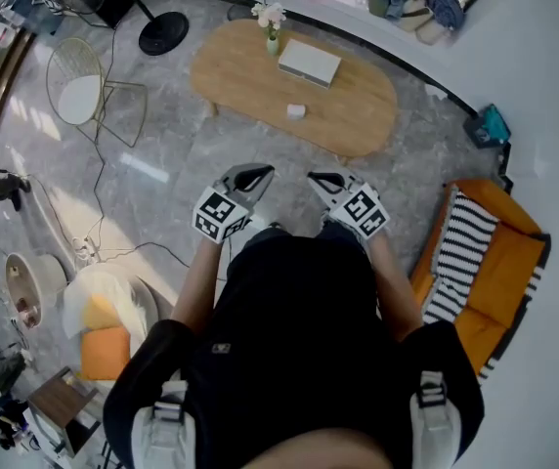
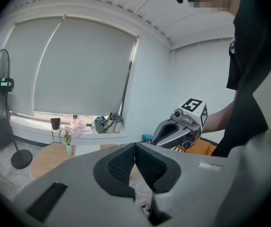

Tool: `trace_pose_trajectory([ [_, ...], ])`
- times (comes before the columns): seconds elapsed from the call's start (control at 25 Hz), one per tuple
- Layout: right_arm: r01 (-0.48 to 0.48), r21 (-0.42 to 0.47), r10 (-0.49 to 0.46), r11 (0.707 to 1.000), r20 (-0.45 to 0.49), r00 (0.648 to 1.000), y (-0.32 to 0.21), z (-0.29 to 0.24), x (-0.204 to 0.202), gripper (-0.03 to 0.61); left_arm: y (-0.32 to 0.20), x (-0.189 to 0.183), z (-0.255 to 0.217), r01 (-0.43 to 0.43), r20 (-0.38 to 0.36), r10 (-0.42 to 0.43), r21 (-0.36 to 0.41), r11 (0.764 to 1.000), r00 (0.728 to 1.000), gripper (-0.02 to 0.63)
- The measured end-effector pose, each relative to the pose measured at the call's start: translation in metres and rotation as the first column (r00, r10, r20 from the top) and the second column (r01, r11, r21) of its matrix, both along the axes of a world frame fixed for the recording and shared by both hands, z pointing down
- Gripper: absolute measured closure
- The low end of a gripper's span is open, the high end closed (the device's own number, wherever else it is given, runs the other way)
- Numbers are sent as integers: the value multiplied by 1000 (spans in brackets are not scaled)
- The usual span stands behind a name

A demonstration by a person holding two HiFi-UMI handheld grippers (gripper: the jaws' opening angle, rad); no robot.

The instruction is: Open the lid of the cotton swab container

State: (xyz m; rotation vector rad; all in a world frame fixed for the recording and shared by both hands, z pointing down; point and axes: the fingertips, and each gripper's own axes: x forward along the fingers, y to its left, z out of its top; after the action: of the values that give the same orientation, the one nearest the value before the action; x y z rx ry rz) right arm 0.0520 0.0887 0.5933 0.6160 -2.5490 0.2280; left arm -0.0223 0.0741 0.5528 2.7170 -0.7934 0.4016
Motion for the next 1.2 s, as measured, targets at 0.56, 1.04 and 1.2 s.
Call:
trace_pose_trajectory([
  [0.56,160,-13,-160,987,6,987,-27,-4,57,581,-13,54,-7,143,29,-143,-1,990,989,612],
  [1.04,279,-27,-278,960,26,960,-22,11,79,581,3,79,-5,249,74,-249,4,968,966,612],
  [1.2,298,-25,-297,954,29,954,-23,15,87,581,5,86,-3,274,80,-274,9,962,958,612],
])
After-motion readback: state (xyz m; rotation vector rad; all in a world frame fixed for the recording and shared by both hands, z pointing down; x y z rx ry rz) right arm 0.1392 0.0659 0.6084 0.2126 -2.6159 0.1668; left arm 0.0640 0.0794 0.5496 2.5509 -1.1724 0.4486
